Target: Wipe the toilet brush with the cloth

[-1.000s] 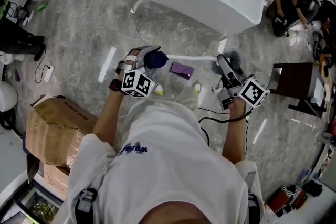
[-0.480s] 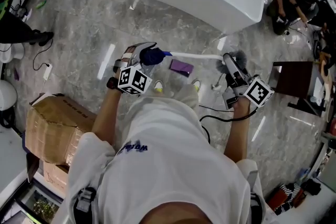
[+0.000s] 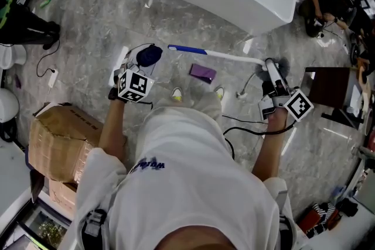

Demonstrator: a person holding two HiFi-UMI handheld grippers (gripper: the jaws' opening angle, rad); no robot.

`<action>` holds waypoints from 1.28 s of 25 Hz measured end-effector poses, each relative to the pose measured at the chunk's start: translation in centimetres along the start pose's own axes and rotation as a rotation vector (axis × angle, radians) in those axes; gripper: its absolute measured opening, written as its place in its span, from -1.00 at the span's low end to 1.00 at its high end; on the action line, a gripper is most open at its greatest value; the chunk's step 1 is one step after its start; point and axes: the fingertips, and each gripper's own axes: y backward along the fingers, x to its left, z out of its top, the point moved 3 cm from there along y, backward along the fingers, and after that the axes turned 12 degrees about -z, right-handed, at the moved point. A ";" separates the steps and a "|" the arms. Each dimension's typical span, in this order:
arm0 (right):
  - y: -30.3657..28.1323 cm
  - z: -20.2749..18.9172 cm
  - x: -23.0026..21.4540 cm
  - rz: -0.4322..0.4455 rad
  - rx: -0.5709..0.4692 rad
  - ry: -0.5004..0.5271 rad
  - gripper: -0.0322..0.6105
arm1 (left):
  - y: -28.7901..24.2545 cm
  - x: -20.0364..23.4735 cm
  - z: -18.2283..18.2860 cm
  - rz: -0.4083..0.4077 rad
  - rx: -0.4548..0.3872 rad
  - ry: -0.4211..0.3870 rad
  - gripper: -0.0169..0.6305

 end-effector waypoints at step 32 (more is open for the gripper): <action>-7.8 -7.0 6.3 -0.071 -0.219 0.071 -0.19 | -7.4 -7.6 16.4 -0.375 -0.114 0.313 -0.81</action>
